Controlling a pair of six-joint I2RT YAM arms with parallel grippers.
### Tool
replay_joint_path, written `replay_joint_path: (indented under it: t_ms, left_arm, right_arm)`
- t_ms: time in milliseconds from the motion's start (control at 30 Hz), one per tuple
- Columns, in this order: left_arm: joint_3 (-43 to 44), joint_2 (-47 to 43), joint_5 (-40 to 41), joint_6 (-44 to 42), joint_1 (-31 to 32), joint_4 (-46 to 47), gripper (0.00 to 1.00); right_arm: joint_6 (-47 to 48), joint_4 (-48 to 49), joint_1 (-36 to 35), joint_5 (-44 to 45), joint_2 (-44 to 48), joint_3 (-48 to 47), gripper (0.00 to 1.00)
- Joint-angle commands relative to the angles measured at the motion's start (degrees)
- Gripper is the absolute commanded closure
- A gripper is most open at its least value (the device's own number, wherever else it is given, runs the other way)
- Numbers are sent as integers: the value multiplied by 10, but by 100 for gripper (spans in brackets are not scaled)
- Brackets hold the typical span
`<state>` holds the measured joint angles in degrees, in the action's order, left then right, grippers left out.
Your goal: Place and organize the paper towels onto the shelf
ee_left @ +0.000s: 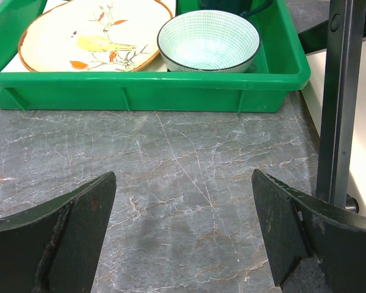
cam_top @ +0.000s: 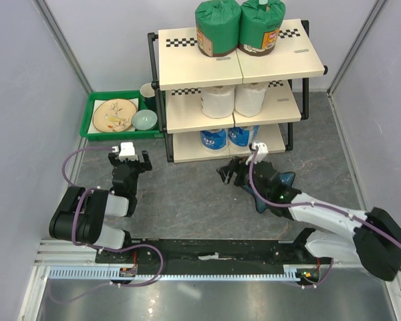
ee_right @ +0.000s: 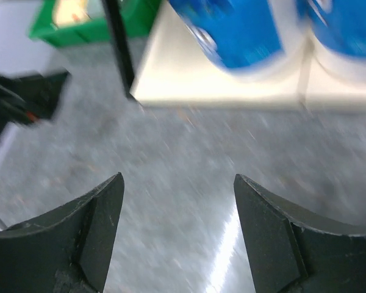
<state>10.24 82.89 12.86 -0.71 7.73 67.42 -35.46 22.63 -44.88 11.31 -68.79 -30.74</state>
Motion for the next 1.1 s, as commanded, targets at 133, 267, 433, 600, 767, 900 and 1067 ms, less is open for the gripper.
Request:
replay_joint_path:
  t_ms: [133, 267, 433, 600, 767, 900, 1067]
  left_arm:
    - [9, 1, -3, -5, -3, 25, 1]
    - [9, 2, -3, -5, -3, 24, 1]
    - [12, 1, -8, -2, -7, 17, 1]
    - [12, 2, -8, -2, -7, 18, 1]
    - [12, 1, -7, -2, -7, 18, 1]
    - [13, 1, -9, -1, -7, 17, 1]
    - [13, 1, -8, -2, -7, 17, 1]
  right_arm:
    - [-19, -34, 0, 61, 168, 191, 17]
    - [-37, 1, 0, 67, 207, 250, 16]
    - [-59, 57, 0, 78, 224, 307, 14]
    - [-58, 62, 1, 72, 240, 332, 13]
    - [-63, 86, 0, 73, 249, 351, 13]
    - [-62, 88, 0, 73, 257, 357, 13]
    - [-62, 83, 0, 76, 289, 368, 12]
